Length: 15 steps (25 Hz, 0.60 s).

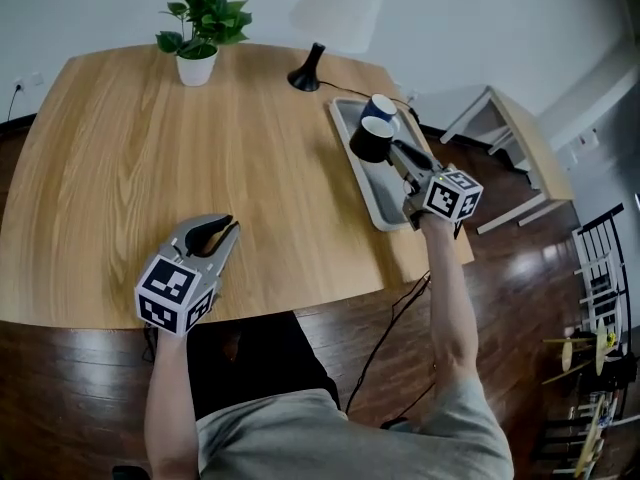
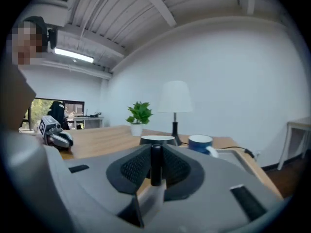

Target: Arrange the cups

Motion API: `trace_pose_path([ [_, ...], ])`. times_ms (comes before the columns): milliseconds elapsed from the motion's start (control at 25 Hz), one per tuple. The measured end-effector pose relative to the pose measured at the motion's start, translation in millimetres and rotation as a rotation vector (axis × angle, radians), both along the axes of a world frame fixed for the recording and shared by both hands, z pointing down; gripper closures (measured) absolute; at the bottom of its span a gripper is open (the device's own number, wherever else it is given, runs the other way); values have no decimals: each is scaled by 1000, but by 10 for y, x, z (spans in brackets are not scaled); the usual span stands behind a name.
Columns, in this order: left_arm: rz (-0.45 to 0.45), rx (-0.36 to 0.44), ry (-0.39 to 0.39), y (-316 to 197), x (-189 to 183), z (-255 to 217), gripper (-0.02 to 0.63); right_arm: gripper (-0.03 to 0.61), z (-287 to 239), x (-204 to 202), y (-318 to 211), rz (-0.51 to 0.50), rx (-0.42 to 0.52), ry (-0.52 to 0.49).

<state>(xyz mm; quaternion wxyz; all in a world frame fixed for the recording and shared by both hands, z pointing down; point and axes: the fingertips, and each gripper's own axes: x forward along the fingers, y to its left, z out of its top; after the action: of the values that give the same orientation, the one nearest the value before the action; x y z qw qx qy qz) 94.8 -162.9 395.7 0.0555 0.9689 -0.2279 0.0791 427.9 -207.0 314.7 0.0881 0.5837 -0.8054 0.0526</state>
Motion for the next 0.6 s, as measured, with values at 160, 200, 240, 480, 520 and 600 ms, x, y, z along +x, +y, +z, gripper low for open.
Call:
trace_pose_path([
  [160,-3,-2,0,9,-5,11,561,494,278,561,30,66,-83,46],
  [200,-4,-3,0,6,2,11,561,494,324,622,34,64,-94,60],
  [240,-3,-4,0,2,12,8,561,494,353,668,40,57,-98,75],
  [480,-1,-8,-4,-3,16,8,561,492,498,857,81,-6,-124,117],
  [520,-1,-9,-5,-1,14,8,561,492,525,889,90,-7,-134,119],
  [600,-1,-9,-6,-5,14,7,561,494,581,935,99,-6,-162,126],
])
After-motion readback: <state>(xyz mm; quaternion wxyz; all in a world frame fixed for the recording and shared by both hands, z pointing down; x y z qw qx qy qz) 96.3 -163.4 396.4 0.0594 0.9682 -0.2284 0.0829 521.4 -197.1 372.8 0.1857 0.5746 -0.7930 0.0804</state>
